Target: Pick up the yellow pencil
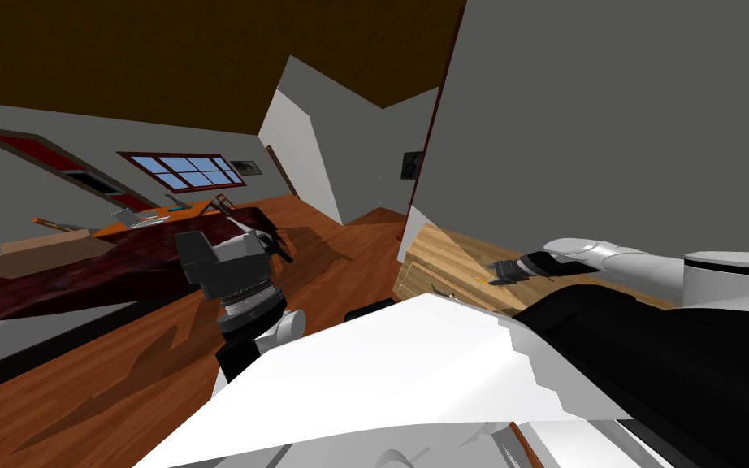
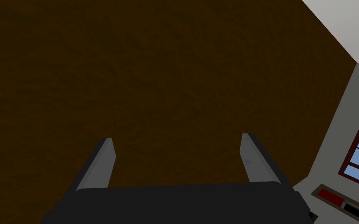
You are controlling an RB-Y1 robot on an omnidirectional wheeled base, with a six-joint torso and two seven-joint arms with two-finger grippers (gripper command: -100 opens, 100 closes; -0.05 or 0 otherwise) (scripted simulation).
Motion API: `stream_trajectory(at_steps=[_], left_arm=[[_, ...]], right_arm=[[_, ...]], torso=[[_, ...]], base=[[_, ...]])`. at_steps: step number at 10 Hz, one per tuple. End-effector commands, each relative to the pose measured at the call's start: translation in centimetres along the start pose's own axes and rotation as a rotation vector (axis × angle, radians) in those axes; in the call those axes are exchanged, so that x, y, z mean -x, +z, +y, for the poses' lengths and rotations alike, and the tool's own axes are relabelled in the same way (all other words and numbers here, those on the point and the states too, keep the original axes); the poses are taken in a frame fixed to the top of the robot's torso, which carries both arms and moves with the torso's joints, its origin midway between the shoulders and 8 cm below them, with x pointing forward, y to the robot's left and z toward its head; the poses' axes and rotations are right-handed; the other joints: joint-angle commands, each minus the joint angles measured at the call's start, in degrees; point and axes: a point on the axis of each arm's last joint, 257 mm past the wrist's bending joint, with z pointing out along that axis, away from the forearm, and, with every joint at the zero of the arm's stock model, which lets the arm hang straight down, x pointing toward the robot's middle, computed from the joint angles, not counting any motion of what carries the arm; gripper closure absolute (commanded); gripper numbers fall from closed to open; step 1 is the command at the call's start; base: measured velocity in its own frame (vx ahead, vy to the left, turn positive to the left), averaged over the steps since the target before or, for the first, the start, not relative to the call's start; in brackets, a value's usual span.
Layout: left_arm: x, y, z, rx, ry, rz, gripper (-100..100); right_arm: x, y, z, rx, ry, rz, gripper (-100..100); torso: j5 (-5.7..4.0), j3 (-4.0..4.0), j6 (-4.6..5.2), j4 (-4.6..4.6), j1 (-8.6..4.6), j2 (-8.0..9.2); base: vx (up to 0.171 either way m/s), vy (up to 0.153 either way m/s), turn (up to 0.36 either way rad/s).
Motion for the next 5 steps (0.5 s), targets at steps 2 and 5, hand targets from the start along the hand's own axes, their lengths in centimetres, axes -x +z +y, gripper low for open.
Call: stream_trajectory(at_steps=[2, 5], left_arm=[[0.0, 0.0, 0.0, 0.000, 0.000, 0.000, 0], [0.0, 0.0, 0.0, 0.000, 0.000, 0.000, 0]], right_arm=[[-0.9, 0.5, 0.7, 0.018, 0.017, -0.010, -100], [-1.6, 1.2, 1.5, 0.037, 0.033, -0.020, -100]], torso=[[-0.01, 0.00, -0.08, -0.01, 0.06, 0.01], [0.00, 0.00, 0.00, 0.00, 0.01, 0.00]], base=[[-0.018, 0.030, 0.141], [-0.007, 0.018, 0.033]])
